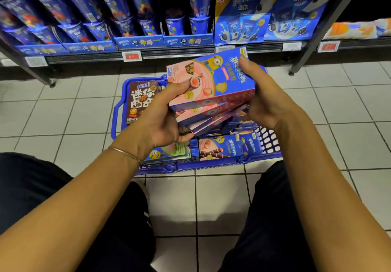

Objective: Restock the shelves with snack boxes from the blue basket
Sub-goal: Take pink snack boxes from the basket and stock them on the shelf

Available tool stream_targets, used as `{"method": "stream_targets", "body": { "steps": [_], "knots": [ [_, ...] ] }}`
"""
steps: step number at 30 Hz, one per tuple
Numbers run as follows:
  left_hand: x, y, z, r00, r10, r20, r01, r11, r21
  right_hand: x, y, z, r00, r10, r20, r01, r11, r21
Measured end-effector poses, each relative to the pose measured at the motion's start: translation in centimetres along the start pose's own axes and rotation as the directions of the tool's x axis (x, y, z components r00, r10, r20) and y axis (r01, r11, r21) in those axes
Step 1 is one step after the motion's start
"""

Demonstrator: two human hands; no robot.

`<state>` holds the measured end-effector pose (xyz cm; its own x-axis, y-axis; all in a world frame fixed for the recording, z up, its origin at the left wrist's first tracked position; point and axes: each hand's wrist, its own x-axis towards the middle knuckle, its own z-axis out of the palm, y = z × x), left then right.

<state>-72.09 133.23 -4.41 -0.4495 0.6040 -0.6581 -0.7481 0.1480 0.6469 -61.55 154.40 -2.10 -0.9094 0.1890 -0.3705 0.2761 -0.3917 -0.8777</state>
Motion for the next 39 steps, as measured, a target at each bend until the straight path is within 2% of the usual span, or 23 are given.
{"method": "stream_targets", "body": {
  "steps": [5,8,11,13,17,20,24,28,32,34,39],
  "knots": [
    [0.2,-1.2,0.3,1.0,0.0,-0.007,-0.002,0.983,-0.182,1.1,0.2,1.3,0.995,-0.022,-0.093,0.017,0.998,-0.055],
    [0.4,-1.3,0.2,0.998,-0.001,0.067,0.015,0.98,-0.201,1.5,1.2,1.7,0.978,-0.122,-0.169,0.12,0.992,-0.022],
    [0.3,-1.2,0.2,0.981,0.044,0.187,0.003,0.97,-0.244,1.9,2.7,2.5,0.918,-0.297,-0.263,0.291,0.955,-0.063],
    [0.3,-1.5,0.4,0.973,0.079,0.217,-0.009,0.951,-0.309,2.2,3.5,3.2,0.872,-0.349,-0.343,0.351,0.935,-0.06],
    [0.3,-2.0,1.5,0.969,0.147,0.201,-0.056,0.916,-0.397,2.6,4.3,5.2,0.806,-0.444,-0.391,0.416,0.896,-0.158],
    [0.2,-2.1,1.8,0.966,0.177,0.187,-0.089,0.911,-0.403,3.2,4.5,6.2,0.771,-0.436,-0.464,0.378,0.9,-0.218],
    [0.1,-2.0,1.8,0.969,0.193,0.157,-0.117,0.91,-0.398,3.2,4.1,7.8,0.827,-0.246,-0.505,0.294,0.956,0.016],
    [-0.2,-1.8,2.1,0.973,0.223,0.053,-0.19,0.915,-0.356,3.1,5.0,8.7,0.878,-0.227,-0.422,0.321,0.932,0.167],
    [-0.7,-2.2,2.8,0.965,0.264,-0.007,-0.257,0.931,-0.259,2.4,5.0,8.8,0.939,-0.095,-0.33,0.22,0.904,0.367],
    [-1.0,-2.5,3.3,0.962,0.27,-0.047,-0.274,0.937,-0.216,2.1,4.4,8.4,0.96,-0.096,-0.262,0.201,0.891,0.407],
    [-2.2,-1.5,3.9,0.948,0.311,-0.065,-0.316,0.946,-0.078,1.9,2.9,7.6,0.954,-0.12,-0.275,0.255,0.809,0.529]
  ]
}}
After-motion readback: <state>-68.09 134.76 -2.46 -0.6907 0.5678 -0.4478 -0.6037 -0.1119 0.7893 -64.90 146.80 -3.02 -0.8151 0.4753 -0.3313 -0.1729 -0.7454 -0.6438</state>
